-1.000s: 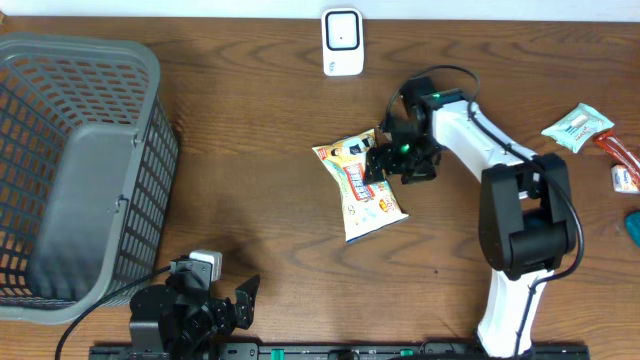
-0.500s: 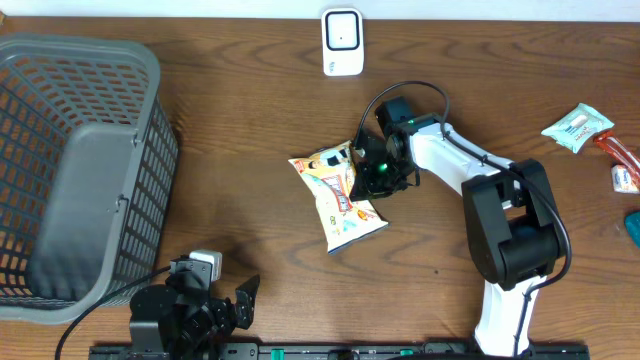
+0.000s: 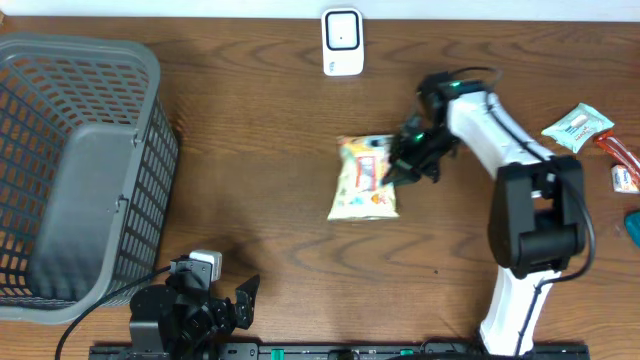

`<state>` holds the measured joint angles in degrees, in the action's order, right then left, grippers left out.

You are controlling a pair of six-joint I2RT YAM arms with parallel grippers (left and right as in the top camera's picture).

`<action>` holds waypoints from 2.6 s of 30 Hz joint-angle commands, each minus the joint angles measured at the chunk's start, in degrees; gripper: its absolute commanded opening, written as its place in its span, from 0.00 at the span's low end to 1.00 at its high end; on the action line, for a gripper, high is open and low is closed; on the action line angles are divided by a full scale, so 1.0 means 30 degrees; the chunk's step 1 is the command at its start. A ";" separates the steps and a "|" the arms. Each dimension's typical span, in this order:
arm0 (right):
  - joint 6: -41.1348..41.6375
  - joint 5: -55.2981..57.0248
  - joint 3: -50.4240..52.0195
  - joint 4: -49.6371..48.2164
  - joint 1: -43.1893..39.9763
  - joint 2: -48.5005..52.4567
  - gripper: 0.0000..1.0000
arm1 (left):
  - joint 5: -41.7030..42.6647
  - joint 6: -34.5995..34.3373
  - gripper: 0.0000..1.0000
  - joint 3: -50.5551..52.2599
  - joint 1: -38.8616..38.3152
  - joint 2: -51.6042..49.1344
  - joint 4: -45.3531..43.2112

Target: Scan the item barcode

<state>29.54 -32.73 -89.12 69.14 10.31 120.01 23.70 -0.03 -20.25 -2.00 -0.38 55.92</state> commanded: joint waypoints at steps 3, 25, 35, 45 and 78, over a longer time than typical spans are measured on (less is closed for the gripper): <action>1.0826 0.3315 0.0255 0.0335 -0.0612 -0.0605 0.01 | 0.0168 -0.0015 0.99 0.0000 -0.0073 0.0036 0.0219; 1.6793 -0.3905 0.1989 -1.6531 0.5013 -0.0707 0.01 | 0.0168 -0.0015 0.99 0.0000 -0.0073 0.0036 0.0211; -0.0095 0.2725 0.1960 -1.4127 0.5085 -0.4568 0.03 | 0.0168 -0.0015 0.99 0.0000 -0.0073 0.0036 0.0211; -0.9449 1.1839 0.2412 -0.7235 0.6353 -0.4554 0.01 | 0.0168 -0.0015 0.99 0.0000 -0.0073 0.0036 0.0211; -0.2229 1.5256 0.0197 -1.4396 0.7803 0.0138 0.34 | 0.0168 -0.0015 0.99 0.0000 -0.0073 0.0036 0.0211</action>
<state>23.55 9.98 -84.33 23.88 33.93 120.42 23.70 -0.03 -20.25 -2.00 -0.36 55.92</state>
